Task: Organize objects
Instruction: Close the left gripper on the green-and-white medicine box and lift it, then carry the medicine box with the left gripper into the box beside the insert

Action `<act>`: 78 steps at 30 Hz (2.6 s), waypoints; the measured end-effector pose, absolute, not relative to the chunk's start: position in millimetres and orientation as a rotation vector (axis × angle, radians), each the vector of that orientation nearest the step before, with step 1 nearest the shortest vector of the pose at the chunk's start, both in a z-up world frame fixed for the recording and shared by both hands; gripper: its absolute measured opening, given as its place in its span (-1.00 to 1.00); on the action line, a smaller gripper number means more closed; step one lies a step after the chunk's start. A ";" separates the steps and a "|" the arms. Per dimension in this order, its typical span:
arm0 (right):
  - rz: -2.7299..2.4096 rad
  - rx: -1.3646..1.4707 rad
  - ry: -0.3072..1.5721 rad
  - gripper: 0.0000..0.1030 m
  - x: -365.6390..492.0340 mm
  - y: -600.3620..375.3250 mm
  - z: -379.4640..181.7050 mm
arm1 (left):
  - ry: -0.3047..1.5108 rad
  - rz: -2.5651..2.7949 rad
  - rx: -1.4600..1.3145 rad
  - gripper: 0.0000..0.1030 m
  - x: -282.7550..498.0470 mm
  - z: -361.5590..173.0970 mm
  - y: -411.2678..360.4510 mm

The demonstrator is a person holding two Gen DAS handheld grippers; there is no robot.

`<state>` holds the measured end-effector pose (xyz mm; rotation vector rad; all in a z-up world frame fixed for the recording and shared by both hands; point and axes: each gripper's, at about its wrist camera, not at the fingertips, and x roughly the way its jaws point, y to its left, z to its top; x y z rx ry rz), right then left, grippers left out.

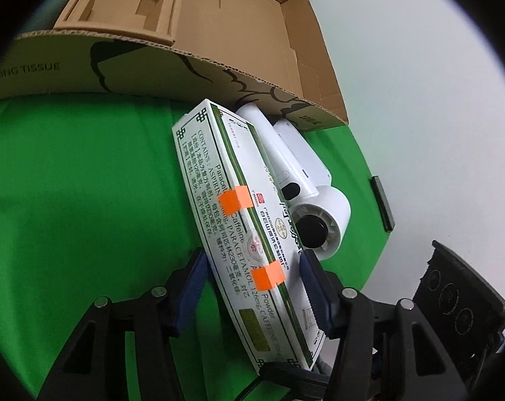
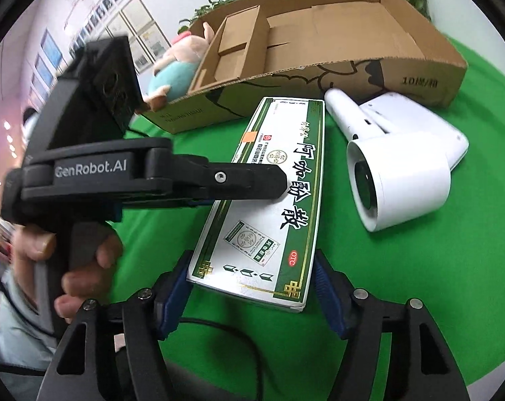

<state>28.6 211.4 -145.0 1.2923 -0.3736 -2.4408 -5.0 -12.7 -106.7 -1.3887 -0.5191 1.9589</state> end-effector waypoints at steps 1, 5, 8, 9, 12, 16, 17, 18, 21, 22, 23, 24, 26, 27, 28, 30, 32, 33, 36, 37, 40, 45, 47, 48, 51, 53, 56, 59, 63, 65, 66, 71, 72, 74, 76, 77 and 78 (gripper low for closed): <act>-2.433 1.282 -0.382 0.24 32.4 211.8 -142.3 | -0.532 1.955 -1.386 0.06 -4.6 -107.4 -13.7; -2.447 1.245 -0.365 0.23 41.5 213.3 -133.3 | -0.544 1.953 -1.346 -0.04 0.3 -102.9 -9.4; -2.474 1.221 -0.326 0.22 43.9 201.4 -139.5 | -0.524 1.968 -1.309 -0.11 3.5 -95.0 -2.1; -2.484 1.212 -0.311 0.21 45.0 200.1 -137.2 | -0.514 1.977 -1.296 -0.13 4.3 -91.2 0.7; -2.514 1.163 -0.292 0.20 41.3 197.8 -127.5 | -0.494 2.011 -1.245 -0.16 5.5 -75.3 2.6; -2.552 1.081 -0.275 0.20 33.9 197.4 -109.1 | -0.443 2.059 -1.168 -0.18 1.1 -48.7 6.7; -2.562 1.061 -0.269 0.19 32.2 197.9 -103.2 | -0.428 2.071 -1.149 -0.19 -0.6 -41.8 8.1; -2.574 1.039 -0.262 0.19 29.4 198.4 -96.2 | -0.410 2.086 -1.125 -0.19 -2.7 -33.7 9.7; -2.601 0.972 -0.240 0.18 17.8 198.9 -77.4 | -0.360 2.129 -1.055 -0.20 -9.0 -9.8 13.7; -2.606 0.958 -0.238 0.18 13.9 198.8 -72.9 | -0.340 2.143 -1.034 -0.20 -10.9 -2.4 15.2; -2.609 0.941 -0.244 0.18 8.8 199.2 -66.4 | -0.322 2.158 -1.011 -0.20 -13.7 5.3 16.9; -2.612 0.925 -0.247 0.18 4.5 199.3 -60.6 | -0.316 2.166 -0.997 -0.20 -17.0 9.7 19.2; -2.627 0.892 -0.225 0.18 -11.0 196.5 -50.6 | -0.306 2.178 -0.976 -0.20 -23.4 17.8 20.0; -2.629 0.885 -0.222 0.18 -14.3 196.4 -48.1 | -0.300 2.183 -0.972 -0.20 -25.4 19.5 20.0; -2.628 0.879 -0.220 0.18 -19.4 196.4 -45.3 | -0.296 2.188 -0.968 -0.20 -28.4 21.1 20.1; -2.621 0.878 -0.218 0.18 -33.0 197.1 -41.4 | -0.286 2.205 -0.967 -0.20 -38.5 23.5 25.8; -2.604 0.892 -0.210 0.18 -46.6 196.4 -38.9 | -0.266 2.229 -0.970 -0.20 -49.1 29.9 28.8; -2.580 0.913 -0.213 0.18 -56.9 196.8 -37.6 | -0.258 2.244 -0.974 -0.20 -57.2 35.0 11.5; -2.519 0.952 -0.250 0.18 -88.4 200.3 -34.9 | -0.283 2.252 -1.003 -0.21 -82.6 45.2 -3.8; -2.518 0.962 -0.242 0.18 -96.9 199.5 -33.9 | -0.295 2.249 -1.012 -0.21 -82.9 49.7 -8.1; -2.513 0.986 -0.242 0.18 -121.0 198.7 -31.6 | -0.325 2.245 -1.032 -0.21 -106.9 46.7 -10.4; -2.495 1.046 -0.260 0.17 -145.8 197.0 -40.2 | -0.368 2.243 -1.090 -0.21 -119.3 30.1 -12.0; -2.482 1.077 -0.275 0.17 -153.4 197.1 -46.9 | -0.376 2.245 -1.116 -0.21 -122.8 23.2 -11.8; -2.474 1.097 -0.284 0.17 -158.4 197.2 -51.8 | -0.382 2.247 -1.139 -0.21 -126.9 16.0 -11.3; -2.442 1.152 -0.320 0.17 -171.5 197.9 -66.7 | -0.386 2.248 -1.186 -0.20 -133.5 2.2 -10.1; -2.417 1.186 -0.334 0.17 -178.3 198.4 -75.3 | -0.385 2.244 -1.222 -0.20 -137.6 -7.3 -9.7; -2.386 1.229 -0.350 0.17 -187.4 197.9 -86.1 | -0.393 2.241 -1.257 -0.20 -142.2 -18.6 -10.8; -2.357 1.270 -0.359 0.16 -196.5 196.1 -95.6 | -0.372 2.252 -1.261 -0.18 -142.1 -25.5 -11.2; -2.355 1.273 -0.331 0.15 -202.1 191.8 -96.6 | -0.359 2.274 -1.225 -0.12 -135.9 -24.7 -14.5; -2.361 1.272 -0.315 0.15 -203.0 189.3 -94.9 | -0.348 2.284 -1.218 -0.12 -133.0 -23.6 -16.5; -2.362 1.271 -0.306 0.15 -203.8 188.0 -94.1 | -0.340 2.291 -1.213 -0.12 -131.4 -23.3 -17.2; -2.378 1.285 -0.282 0.15 -208.7 186.6 -92.8 | -0.311 2.314 -1.201 -0.15 -128.7 -23.9 -20.9; -2.380 1.294 -0.283 0.15 -210.3 187.3 -93.7 | -0.308 2.315 -1.199 -0.16 -127.8 -25.0 -21.9; -2.382 1.316 -0.277 0.15 -213.5 187.1 -95.9 | -0.295 2.317 -1.192 -0.16 -129.9 -25.6 -25.2; -2.380 1.326 -0.264 0.15 -205.4 179.3 -94.6 | -0.295 2.323 -1.189 -0.16 -134.9 -22.2 -20.7; -2.378 1.330 -0.259 0.15 -207.0 179.9 -95.8 | -0.302 2.326 -1.186 -0.16 -133.3 -21.2 -20.8; -2.380 1.334 -0.250 0.15 -208.4 178.4 -94.7 | -0.308 2.331 -1.183 -0.16 -132.0 -20.4 -21.1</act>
